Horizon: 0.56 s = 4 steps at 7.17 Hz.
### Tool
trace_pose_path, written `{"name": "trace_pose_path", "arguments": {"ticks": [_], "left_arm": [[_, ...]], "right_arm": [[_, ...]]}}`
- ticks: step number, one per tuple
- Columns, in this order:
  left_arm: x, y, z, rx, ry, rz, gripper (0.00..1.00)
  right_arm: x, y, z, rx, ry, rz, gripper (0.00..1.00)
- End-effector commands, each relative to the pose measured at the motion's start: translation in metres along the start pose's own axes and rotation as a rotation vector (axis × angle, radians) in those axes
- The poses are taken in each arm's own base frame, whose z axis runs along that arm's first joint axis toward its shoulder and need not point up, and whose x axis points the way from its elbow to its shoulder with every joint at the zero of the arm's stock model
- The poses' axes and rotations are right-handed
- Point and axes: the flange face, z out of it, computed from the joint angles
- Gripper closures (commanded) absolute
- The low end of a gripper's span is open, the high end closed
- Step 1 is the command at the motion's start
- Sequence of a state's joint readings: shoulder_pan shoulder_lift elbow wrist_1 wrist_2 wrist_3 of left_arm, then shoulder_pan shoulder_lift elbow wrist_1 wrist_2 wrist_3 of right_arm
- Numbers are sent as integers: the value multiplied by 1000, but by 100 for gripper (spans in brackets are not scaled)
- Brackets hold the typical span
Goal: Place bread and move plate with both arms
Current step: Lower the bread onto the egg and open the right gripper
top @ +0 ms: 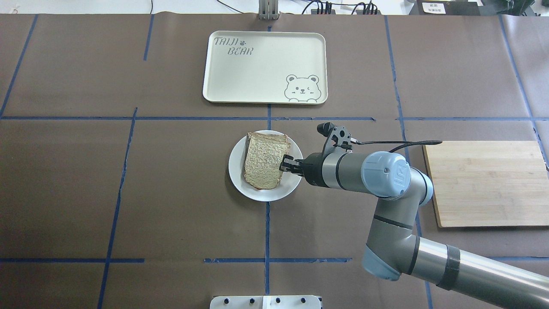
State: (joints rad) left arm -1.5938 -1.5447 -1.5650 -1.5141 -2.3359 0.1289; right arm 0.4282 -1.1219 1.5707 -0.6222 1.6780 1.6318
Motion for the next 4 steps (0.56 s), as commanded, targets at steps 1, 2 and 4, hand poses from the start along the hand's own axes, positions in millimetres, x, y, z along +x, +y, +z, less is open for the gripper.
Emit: {"name": "trace_pose_path", "arguments": {"ticks": [1,2,4], "left_arm": [[1,0,0,0,0,2,0],[2,-1,-2,4,0,4,0],[14,-8,-14,30,-5,-4,0]], "right_arm": [[-6,-5,-5,-3,-12,-1,1],[-11,-16,-16,-4,-26,1,0],[-9,-72,-44,-22,6,27,0]]}}
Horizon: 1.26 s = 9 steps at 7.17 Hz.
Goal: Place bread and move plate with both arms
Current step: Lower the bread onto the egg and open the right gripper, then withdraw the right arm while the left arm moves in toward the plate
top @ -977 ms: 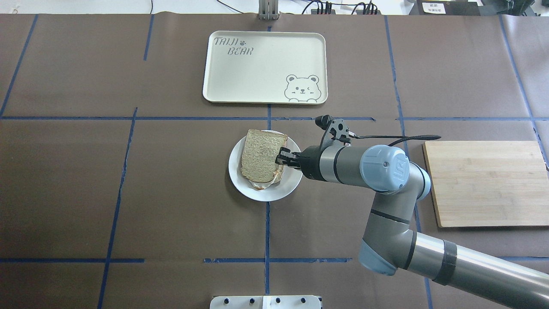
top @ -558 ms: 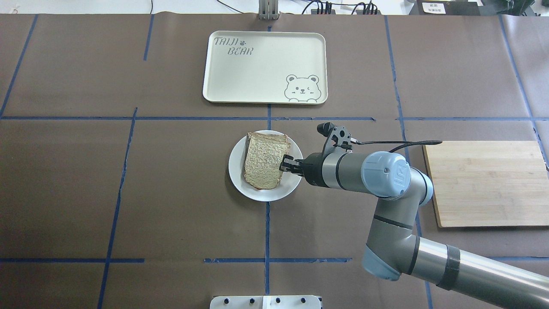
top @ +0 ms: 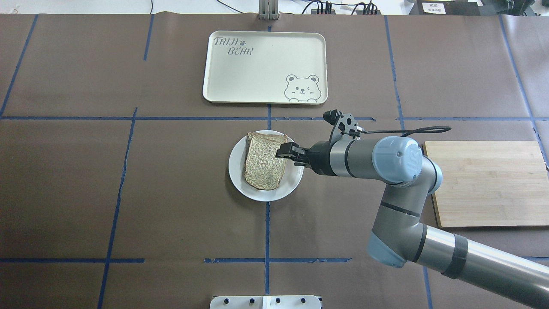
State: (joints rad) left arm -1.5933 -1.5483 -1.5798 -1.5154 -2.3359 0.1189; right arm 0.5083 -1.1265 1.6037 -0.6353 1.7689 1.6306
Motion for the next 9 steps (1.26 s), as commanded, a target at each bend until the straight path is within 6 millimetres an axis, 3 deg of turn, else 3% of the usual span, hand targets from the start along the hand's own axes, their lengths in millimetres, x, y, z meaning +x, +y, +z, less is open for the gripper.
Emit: {"name": "trace_pose_path", "arguments": {"ticks": [1,2,4,5,6,8,9], "left_arm": [[22,-16,-19,45,-5,-26,0],[41,-29,-26,102,27,28,0],[106,-45,-29,202,230,13,0],[140,-48,-22,229,280,-54,0],[188,-50,-4,226,344,-98,0],[261,-71,-13,232,455,-173,0],[281,-76,-15,241,477,-192,0]], "right_arm": [[8,-72,-39,-4,89,52,0],[3,-101,-63,-3,120,34,0],[1,-128,-103,4,291,-88,0],[18,-141,-117,-13,409,-187,0],[41,-162,-134,-39,516,-272,0],[65,-190,-171,-132,682,-372,0],[78,-206,-202,-170,739,-430,0]]}}
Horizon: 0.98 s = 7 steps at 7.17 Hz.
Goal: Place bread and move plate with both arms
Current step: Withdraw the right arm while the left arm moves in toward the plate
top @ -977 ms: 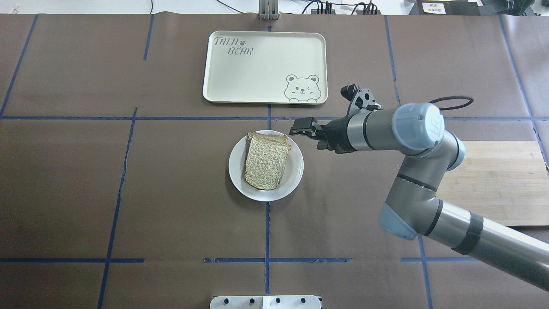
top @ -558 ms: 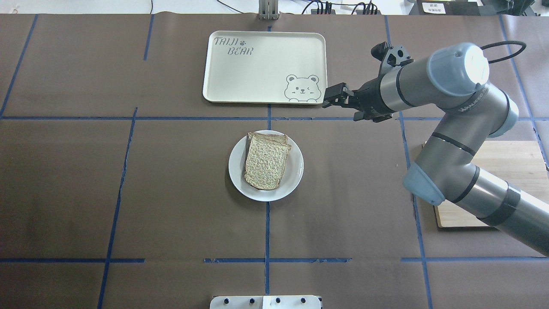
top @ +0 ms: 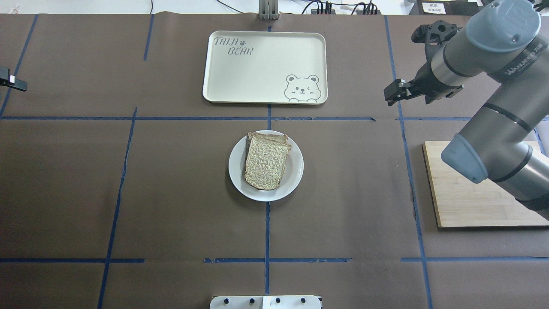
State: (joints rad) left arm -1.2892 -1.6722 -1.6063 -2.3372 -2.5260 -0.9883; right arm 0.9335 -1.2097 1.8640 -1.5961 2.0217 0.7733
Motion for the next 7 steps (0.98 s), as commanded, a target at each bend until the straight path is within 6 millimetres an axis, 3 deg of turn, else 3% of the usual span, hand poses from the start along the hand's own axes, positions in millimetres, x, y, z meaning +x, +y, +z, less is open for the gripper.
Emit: {"name": "trace_pose_path", "arguments": {"ticks": [1,3,4,5,6,7], "left_arm": [[49,7,27,48,59,-60,0],[95,39,63,69,189,-178,0],[115,65,92,89,259,-238,0],[139,93,123,99,323,-284,0],[165,111,148,87,349,-295,0],[186,133,174,29,355,-279,6]], "right_arm": [[83,-2,-28,-83,73,-111,0],[196,19,-42,-151,-14,-110,0],[237,30,-49,-156,-40,-113,0],[266,48,-49,-179,-83,-95,0],[282,52,-56,-176,-125,-46,0],[291,51,-50,-191,-147,-18,0]]}}
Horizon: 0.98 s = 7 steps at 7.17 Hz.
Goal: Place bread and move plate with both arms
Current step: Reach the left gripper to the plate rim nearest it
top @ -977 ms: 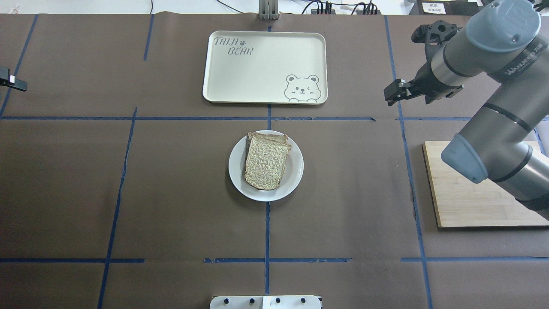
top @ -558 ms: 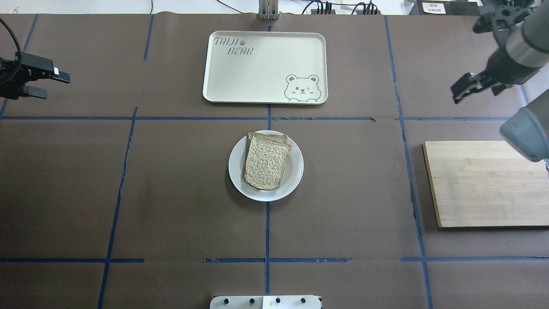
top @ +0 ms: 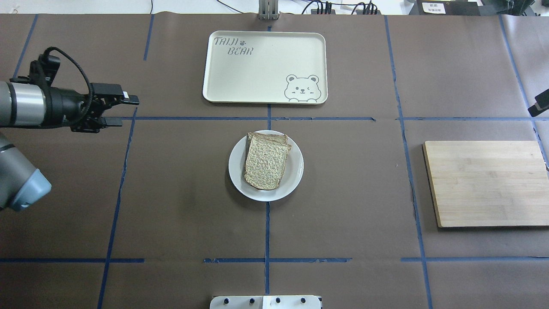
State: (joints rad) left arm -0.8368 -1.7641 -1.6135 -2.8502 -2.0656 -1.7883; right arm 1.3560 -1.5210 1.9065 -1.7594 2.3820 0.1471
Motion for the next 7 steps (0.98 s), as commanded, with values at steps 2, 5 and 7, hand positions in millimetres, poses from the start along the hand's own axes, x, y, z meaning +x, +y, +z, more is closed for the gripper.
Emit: {"name": "trace_pose_path", "arguments": {"ticks": [2,5,7], "left_arm": [[35,91,85,-96,53,-33,21],[22,111,126,-97,19,-57,39],[23,124,149,-120,4,-65,47]], "right_arm": [[22,4,2,-12,-41,36,0],[26,3,7,-20,-37,45,0],[26,3,7,-20,-37,45,0]]}}
